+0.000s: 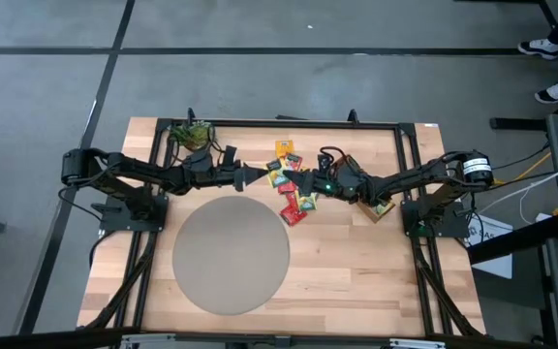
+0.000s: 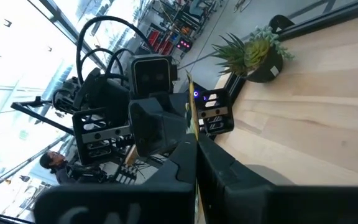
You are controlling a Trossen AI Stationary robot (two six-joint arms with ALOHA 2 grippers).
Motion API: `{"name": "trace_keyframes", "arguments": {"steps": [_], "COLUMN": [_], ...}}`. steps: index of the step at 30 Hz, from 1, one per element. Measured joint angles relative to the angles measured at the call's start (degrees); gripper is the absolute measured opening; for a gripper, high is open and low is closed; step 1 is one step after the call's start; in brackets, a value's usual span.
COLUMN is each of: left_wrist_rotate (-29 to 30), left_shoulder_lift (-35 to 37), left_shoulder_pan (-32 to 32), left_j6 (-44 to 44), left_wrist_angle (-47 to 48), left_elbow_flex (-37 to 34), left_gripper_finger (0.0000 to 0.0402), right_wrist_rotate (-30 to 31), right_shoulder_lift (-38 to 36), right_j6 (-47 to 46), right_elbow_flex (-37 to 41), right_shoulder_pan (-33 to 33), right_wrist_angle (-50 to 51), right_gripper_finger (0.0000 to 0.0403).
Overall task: Pick & Place Tea
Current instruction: Put the yellow tea bag into the bottom section of the wooden organizer
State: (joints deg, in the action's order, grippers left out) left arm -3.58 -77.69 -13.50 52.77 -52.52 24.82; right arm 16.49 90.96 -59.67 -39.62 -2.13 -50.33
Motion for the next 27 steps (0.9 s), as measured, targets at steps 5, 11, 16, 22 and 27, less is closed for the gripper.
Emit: {"name": "trace_keyframes", "arguments": {"steps": [5, 11, 16, 22, 27], "left_wrist_rotate": [-0.7, -2.2, -2.2, -2.2, -2.1], "left_shoulder_lift": [0.0, 0.0, 0.0, 0.0, 0.0], "left_shoulder_pan": [0.0, 0.0, 0.0, -0.1, -0.1], "left_j6": [0.4, -0.2, -1.8, -2.1, -4.0], "left_wrist_angle": [-0.4, -0.4, 0.5, 3.1, 3.0], "left_elbow_flex": [0.0, 1.6, 2.7, 2.7, 2.7], "left_gripper_finger": [0.0001, 0.0015, 0.0054, 0.0100, 0.0088], "right_wrist_rotate": [-1.3, -1.4, -1.6, -1.6, -1.4], "right_shoulder_lift": [0.0, 0.0, 0.0, 0.0, 0.0], "right_j6": [-0.6, -0.7, -0.7, -0.7, -0.7], "right_elbow_flex": [0.0, 0.0, 0.0, 0.0, 0.0], "right_shoulder_pan": [0.0, 0.0, 0.0, 0.0, 0.0], "right_wrist_angle": [1.7, 1.7, 1.6, 1.4, 1.4], "right_gripper_finger": [0.0005, 0.0005, 0.0005, 0.0005, 0.0005]}}
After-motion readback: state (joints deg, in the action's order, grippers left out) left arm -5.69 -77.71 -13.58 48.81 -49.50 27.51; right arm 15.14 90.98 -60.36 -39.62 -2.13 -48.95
